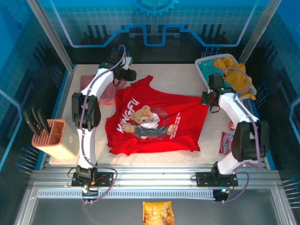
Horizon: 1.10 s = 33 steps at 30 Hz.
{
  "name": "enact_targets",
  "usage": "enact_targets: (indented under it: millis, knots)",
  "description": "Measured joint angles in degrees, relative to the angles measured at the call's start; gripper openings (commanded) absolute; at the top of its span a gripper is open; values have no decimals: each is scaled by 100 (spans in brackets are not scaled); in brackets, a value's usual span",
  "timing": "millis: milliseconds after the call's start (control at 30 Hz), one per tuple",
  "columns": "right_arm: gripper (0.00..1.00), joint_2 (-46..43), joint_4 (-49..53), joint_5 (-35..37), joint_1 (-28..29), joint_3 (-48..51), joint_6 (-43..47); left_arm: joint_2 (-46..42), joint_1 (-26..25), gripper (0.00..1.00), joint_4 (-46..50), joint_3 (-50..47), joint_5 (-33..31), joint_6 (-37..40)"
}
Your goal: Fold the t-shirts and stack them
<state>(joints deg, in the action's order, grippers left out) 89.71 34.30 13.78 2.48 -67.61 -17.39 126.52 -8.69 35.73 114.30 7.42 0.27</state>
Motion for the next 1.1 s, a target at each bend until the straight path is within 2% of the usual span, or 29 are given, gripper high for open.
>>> enact_targets:
  millis: [233,500,600,833,1100]
  knots:
    - [0,-164,140,118,-330,304,-105,83,44,47,238,-79,-120,31]
    - [0,-264,157,146,-522,352,-122,208,-7,55,302,-271,-184,120]
    - [0,-385,181,186,-612,393,-151,520,-74,57,389,205,-199,120]
    - [0,-435,151,61,-629,461,-168,1685,-208,54,776,2433,122,170]
    - [0,-498,125,-223,-629,492,-166,1755,-350,53,981,2249,184,332]
